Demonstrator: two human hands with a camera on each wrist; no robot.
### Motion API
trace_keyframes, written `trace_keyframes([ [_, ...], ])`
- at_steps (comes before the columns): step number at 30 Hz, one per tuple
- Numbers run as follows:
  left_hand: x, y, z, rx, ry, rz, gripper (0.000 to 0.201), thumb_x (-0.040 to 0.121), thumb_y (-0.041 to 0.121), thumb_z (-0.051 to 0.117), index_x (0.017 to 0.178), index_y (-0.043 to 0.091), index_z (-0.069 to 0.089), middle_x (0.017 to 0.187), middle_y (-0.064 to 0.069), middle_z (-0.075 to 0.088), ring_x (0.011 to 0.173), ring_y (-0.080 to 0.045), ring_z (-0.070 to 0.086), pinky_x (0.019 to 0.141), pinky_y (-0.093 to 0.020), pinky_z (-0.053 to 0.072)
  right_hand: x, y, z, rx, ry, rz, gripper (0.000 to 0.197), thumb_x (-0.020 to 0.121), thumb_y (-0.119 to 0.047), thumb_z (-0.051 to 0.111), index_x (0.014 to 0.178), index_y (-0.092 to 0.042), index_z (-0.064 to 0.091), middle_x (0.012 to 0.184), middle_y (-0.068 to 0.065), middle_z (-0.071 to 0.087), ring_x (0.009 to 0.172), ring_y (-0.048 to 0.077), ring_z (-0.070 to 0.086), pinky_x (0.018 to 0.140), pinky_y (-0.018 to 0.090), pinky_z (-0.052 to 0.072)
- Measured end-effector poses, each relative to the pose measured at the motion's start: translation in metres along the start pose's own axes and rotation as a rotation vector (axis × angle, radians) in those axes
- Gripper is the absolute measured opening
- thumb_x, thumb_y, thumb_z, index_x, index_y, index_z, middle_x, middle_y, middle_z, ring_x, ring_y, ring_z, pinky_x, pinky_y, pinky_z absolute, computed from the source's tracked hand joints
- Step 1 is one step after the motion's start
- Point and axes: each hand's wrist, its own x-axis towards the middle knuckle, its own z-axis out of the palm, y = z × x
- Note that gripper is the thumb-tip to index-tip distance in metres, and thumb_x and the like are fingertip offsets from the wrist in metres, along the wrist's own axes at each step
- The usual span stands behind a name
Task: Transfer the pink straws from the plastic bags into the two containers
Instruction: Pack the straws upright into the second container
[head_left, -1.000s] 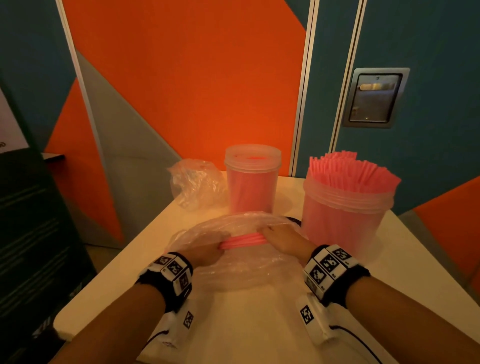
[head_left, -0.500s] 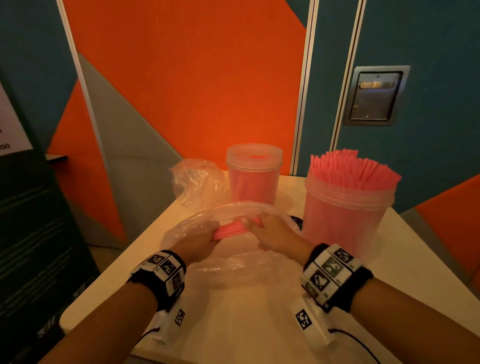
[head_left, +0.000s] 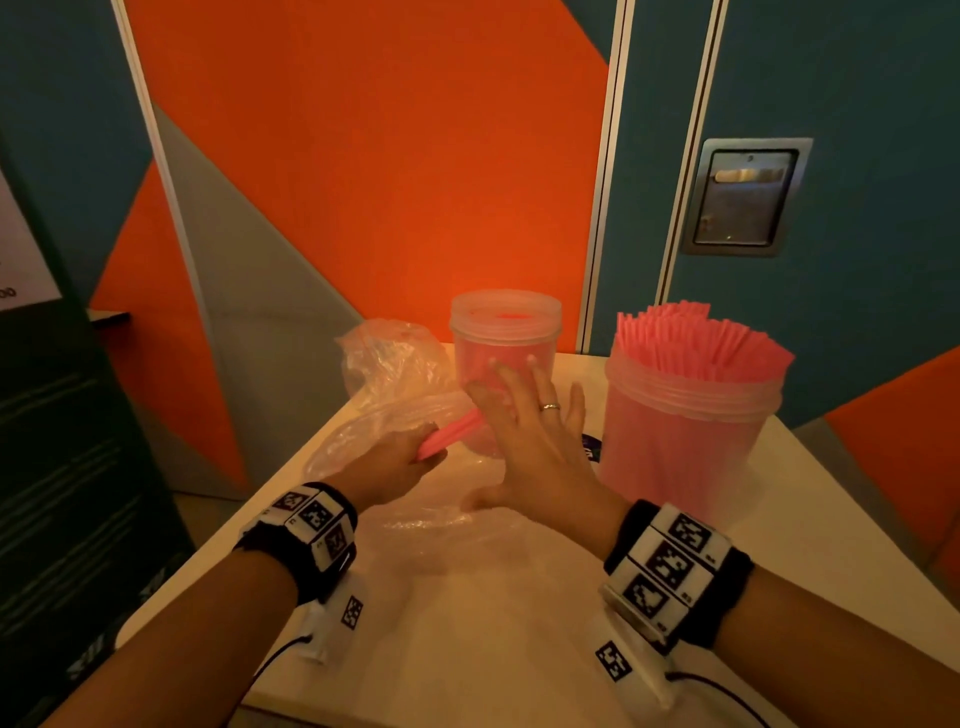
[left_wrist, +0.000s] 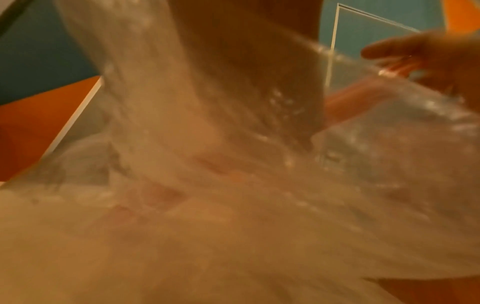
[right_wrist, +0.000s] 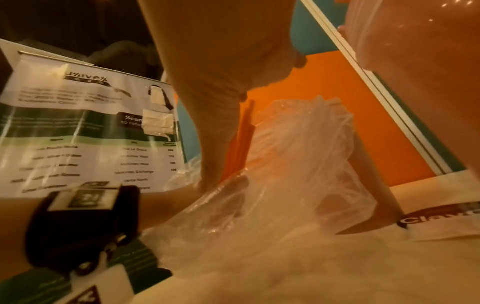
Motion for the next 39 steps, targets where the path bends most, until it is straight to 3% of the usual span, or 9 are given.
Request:
trace_keyframes([
  [2,-0.002,0.001,-0.004,-0.045,-0.018,-0.010,0.016,0.096,0.027,0.047,0.083,0.035,0.043,0.082,-0.009,0.057,0.072,-0.023,0.055,0.074,-0.042,0.049,0.003,0.008,0.004,-0.007,-0.148,0.010,0.143,0.050,-0.061,0.079,0.136,-0.040,-0.034,0.157,-0.003,-0.019,0.144,0.034,-0.009,0.108,0.065,0.005],
  [6,-0.010,0.001,-0.008,-0.116,-0.012,-0.004,0.018,0.096,0.022,0.048,0.086,0.037,0.045,0.084,-0.010,0.057,0.072,-0.020,0.055,0.072,-0.038,0.051,0.004,0.022,0.014,0.142,-0.132,0.000,0.150,0.053,-0.040,0.087,0.123,-0.050,-0.045,0.156,0.000,-0.022,0.142,0.034,0.018,0.106,0.055,0.034],
  [11,-0.014,0.008,-0.006,-0.308,0.096,-0.002,0.020,0.095,0.008,0.048,0.084,0.025,0.052,0.075,0.000,0.055,0.063,-0.006,0.053,0.063,-0.014,0.048,-0.002,0.039,0.026,0.175,-0.033,0.086,0.107,0.082,0.006,0.056,0.143,-0.037,-0.021,0.133,0.010,0.036,0.104,0.031,0.055,0.074,0.033,0.046],
  [15,-0.010,0.025,-0.004,-0.425,0.121,0.049,0.017,0.095,0.016,0.050,0.080,0.021,0.055,0.066,0.002,0.058,0.061,-0.003,0.057,0.073,-0.021,0.048,0.003,0.038,0.031,-0.169,-0.012,0.218,0.082,0.087,0.002,0.047,0.150,-0.021,0.000,0.125,0.012,0.039,0.110,0.031,0.046,0.083,0.037,0.045],
  [18,-0.009,0.047,-0.005,-0.546,0.170,0.086,0.016,0.096,0.016,0.048,0.083,0.014,0.056,0.064,0.001,0.053,0.057,-0.003,0.053,0.065,-0.017,0.047,0.008,0.044,0.035,-0.237,0.002,0.288,0.079,0.089,-0.006,0.049,0.150,-0.017,0.000,0.123,0.015,0.042,0.107,0.031,0.047,0.083,0.040,0.045],
  [24,0.001,0.091,-0.006,-0.722,0.359,0.168,0.017,0.097,0.017,0.045,0.087,0.004,0.050,0.065,-0.001,0.045,0.055,-0.003,0.046,0.057,-0.016,0.044,0.017,0.052,0.020,0.213,-0.199,0.401,0.109,0.079,-0.029,0.067,0.146,-0.027,-0.020,0.144,0.008,0.027,0.132,0.031,0.028,0.102,0.047,0.029],
  [29,0.010,0.131,-0.001,-0.773,0.391,0.197,0.023,0.098,0.019,0.045,0.076,0.014,0.051,0.061,0.001,0.045,0.052,-0.002,0.045,0.056,-0.021,0.042,0.018,0.042,-0.025,0.639,0.048,0.316,0.094,0.081,-0.020,0.063,0.150,-0.027,-0.001,0.155,0.002,0.018,0.142,0.021,0.021,0.110,0.046,0.030],
  [34,0.005,0.175,0.027,-0.911,0.281,0.173,0.023,0.098,0.017,0.045,0.075,0.014,0.050,0.062,-0.001,0.042,0.048,-0.001,0.043,0.051,-0.017,0.041,-0.003,0.035,-0.091,1.294,0.316,0.323,0.079,0.085,0.014,0.042,0.149,-0.022,0.014,0.129,0.002,0.043,0.123,0.018,0.044,0.082,0.024,0.048],
  [39,-0.003,0.209,0.068,-0.926,0.031,0.248,0.019,0.096,0.020,0.049,0.079,0.012,0.050,0.063,0.000,0.044,0.056,-0.008,0.046,0.065,-0.029,0.045,-0.033,0.043,-0.129,1.052,0.509,0.194,0.054,0.090,-0.010,0.052,0.136,-0.032,0.035,0.124,-0.001,0.050,0.106,0.004,0.051,0.088,0.018,0.044],
])
